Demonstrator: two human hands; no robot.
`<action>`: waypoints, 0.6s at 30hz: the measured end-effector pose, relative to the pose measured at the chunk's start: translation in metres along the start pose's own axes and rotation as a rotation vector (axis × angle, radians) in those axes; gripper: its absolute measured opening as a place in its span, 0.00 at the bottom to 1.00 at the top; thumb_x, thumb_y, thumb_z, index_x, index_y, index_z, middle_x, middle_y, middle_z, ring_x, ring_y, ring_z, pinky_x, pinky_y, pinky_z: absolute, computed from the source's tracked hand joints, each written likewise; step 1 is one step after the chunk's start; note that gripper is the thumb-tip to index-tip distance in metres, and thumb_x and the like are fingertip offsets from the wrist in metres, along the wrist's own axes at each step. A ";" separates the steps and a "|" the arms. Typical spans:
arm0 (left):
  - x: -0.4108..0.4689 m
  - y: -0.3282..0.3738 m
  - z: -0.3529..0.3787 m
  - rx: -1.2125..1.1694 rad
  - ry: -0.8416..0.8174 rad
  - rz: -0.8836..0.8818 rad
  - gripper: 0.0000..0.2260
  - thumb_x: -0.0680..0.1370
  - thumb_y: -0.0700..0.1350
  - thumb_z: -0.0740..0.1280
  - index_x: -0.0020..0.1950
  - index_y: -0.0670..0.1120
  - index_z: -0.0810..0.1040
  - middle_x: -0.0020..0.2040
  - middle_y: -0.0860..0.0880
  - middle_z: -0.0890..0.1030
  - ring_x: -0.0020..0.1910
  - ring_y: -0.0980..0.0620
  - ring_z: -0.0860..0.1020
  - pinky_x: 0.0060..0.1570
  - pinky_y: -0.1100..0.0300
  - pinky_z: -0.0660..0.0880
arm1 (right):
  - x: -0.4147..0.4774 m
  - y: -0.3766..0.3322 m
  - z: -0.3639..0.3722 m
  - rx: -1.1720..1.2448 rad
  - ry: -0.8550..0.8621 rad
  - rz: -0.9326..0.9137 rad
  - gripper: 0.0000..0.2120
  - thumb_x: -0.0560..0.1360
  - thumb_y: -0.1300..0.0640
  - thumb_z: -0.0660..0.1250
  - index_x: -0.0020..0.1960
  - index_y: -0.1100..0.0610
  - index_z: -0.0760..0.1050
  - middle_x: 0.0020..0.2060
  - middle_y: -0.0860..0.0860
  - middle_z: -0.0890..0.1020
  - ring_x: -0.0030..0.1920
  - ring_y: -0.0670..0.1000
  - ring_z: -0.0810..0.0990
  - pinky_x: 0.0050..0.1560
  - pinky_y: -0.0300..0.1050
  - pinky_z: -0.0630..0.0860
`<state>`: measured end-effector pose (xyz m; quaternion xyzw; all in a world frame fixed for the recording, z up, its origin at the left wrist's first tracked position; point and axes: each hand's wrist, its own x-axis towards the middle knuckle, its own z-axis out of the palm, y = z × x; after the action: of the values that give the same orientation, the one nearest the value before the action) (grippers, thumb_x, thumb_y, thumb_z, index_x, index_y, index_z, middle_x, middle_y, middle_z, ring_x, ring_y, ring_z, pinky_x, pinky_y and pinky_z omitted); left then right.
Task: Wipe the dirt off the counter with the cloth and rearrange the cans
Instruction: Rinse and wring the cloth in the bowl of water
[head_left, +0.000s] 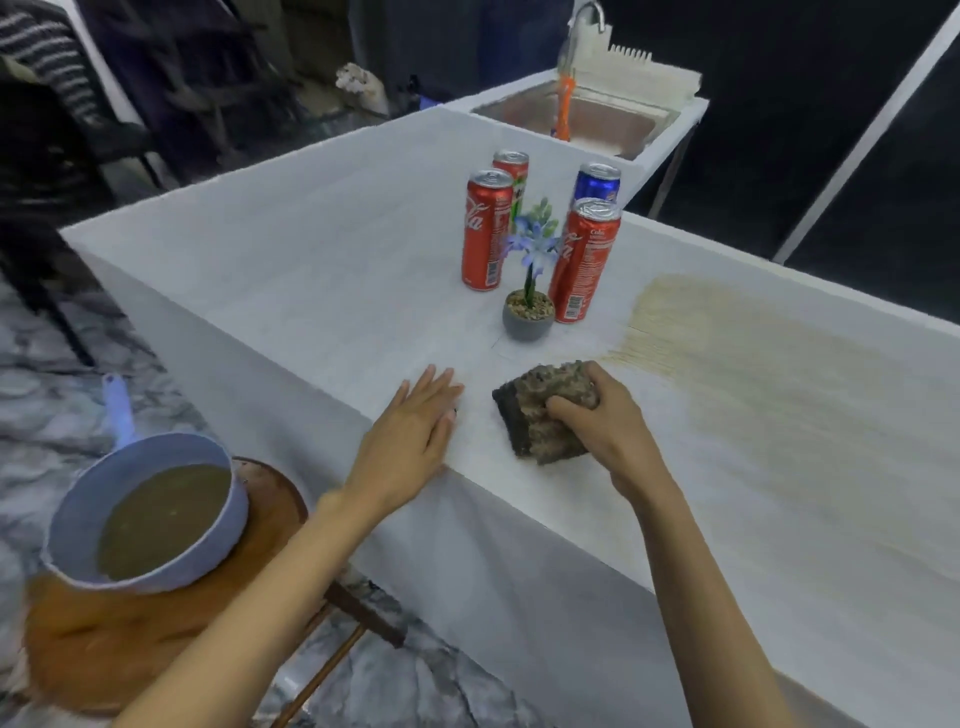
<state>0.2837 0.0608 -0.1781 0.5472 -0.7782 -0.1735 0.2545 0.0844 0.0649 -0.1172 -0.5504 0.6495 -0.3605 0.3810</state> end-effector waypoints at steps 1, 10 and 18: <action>-0.010 -0.011 -0.012 -0.010 0.036 -0.038 0.18 0.82 0.44 0.50 0.72 0.46 0.64 0.75 0.51 0.59 0.74 0.60 0.49 0.72 0.66 0.41 | 0.004 -0.010 0.018 0.034 -0.046 -0.029 0.08 0.71 0.56 0.67 0.50 0.52 0.72 0.44 0.49 0.78 0.47 0.51 0.78 0.47 0.46 0.76; -0.125 -0.149 -0.089 -0.022 0.175 -0.560 0.14 0.80 0.40 0.54 0.63 0.45 0.73 0.65 0.42 0.75 0.58 0.41 0.77 0.63 0.55 0.66 | 0.003 -0.063 0.222 0.071 -0.495 -0.074 0.16 0.70 0.59 0.69 0.56 0.60 0.73 0.52 0.58 0.80 0.52 0.57 0.80 0.55 0.54 0.78; -0.140 -0.233 -0.101 -0.262 0.061 -0.959 0.14 0.78 0.39 0.58 0.62 0.43 0.72 0.62 0.41 0.77 0.59 0.43 0.75 0.55 0.57 0.70 | 0.011 -0.047 0.371 0.024 -0.634 0.117 0.16 0.72 0.60 0.68 0.59 0.61 0.72 0.45 0.53 0.77 0.40 0.49 0.76 0.32 0.32 0.73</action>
<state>0.5586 0.1140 -0.2527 0.8118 -0.4026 -0.3513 0.2354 0.4348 0.0295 -0.2438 -0.5925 0.5249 -0.1561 0.5907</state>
